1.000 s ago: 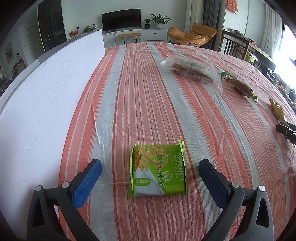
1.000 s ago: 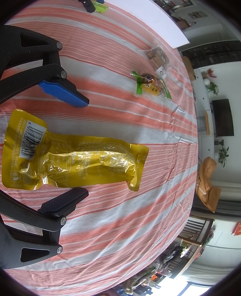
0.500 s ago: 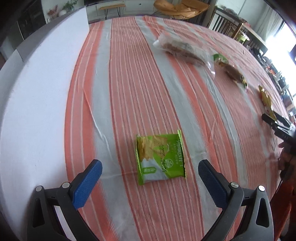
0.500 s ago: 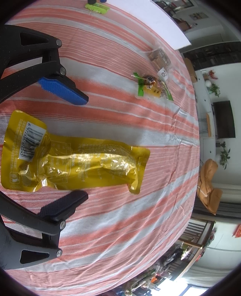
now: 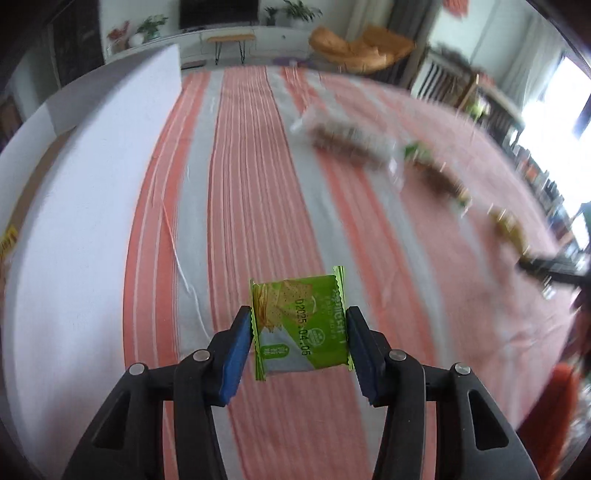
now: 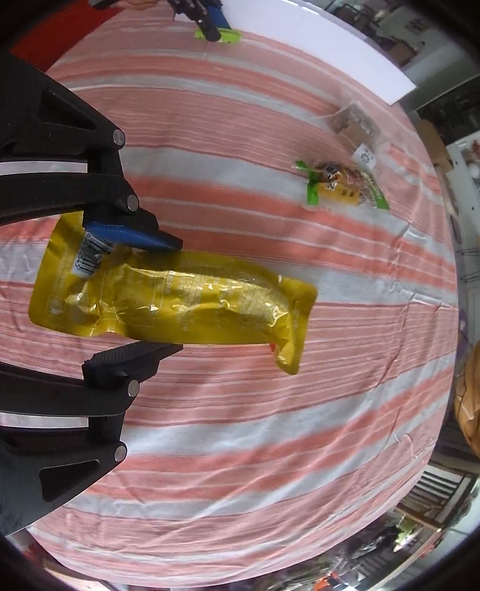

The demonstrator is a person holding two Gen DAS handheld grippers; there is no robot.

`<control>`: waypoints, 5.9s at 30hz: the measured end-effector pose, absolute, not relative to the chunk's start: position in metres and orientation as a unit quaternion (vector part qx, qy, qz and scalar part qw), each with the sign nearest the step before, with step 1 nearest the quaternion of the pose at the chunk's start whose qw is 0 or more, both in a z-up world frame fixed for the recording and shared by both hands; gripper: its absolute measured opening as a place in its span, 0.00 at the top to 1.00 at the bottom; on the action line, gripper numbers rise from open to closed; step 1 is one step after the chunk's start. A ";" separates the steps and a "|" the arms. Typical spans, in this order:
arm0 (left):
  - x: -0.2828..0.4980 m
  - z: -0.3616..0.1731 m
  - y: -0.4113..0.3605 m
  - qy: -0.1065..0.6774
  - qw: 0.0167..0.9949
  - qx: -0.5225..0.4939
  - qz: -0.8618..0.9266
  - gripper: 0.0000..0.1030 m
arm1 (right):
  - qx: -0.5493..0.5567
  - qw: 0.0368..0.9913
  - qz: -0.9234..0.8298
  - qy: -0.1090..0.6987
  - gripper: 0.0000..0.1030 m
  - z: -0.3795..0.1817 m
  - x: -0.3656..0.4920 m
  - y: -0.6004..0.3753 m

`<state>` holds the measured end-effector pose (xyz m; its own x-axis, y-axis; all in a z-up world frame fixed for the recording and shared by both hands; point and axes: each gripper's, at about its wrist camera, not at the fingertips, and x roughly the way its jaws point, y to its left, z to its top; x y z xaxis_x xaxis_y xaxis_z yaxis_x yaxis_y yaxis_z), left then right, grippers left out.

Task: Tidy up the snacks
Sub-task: 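Carry both packets into the white box and open both tools, then move both tools back over the remaining snacks on the table, then reach the right tool around the brown pickled packet with green label, then grasp the clear bag of brown bars with the left tool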

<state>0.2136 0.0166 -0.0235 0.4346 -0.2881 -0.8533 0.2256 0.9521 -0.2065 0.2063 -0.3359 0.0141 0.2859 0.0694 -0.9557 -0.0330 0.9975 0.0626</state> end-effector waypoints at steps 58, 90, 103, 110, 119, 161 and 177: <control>0.157 0.068 -0.005 0.366 0.929 0.048 -0.034 0.05 | -0.003 0.894 0.026 0.448 0.19 -0.002 0.153 -0.315; 0.226 -0.076 -0.025 0.452 0.892 0.006 -0.021 0.00 | -0.021 0.890 0.022 0.455 0.11 -0.010 0.160 -0.311; 0.225 -0.077 -0.025 0.452 0.892 0.005 -0.021 0.00 | -0.021 0.890 0.020 0.455 0.10 -0.011 0.160 -0.311; 0.226 -0.077 -0.025 0.452 0.892 0.005 -0.021 0.00 | -0.025 0.880 0.035 0.473 0.03 -0.012 0.168 -0.306; 0.226 -0.077 -0.025 0.452 0.892 0.006 -0.021 0.00 | 0.014 0.869 0.077 0.488 0.05 0.011 0.256 -0.277; 0.228 -0.078 -0.025 0.453 0.891 0.006 -0.021 0.00 | -0.003 0.892 -0.013 0.451 0.17 -0.011 0.254 -0.317; 0.251 -0.066 -0.058 0.525 0.849 -0.044 -0.048 0.00 | -0.004 0.891 -0.015 0.453 0.13 -0.012 0.252 -0.318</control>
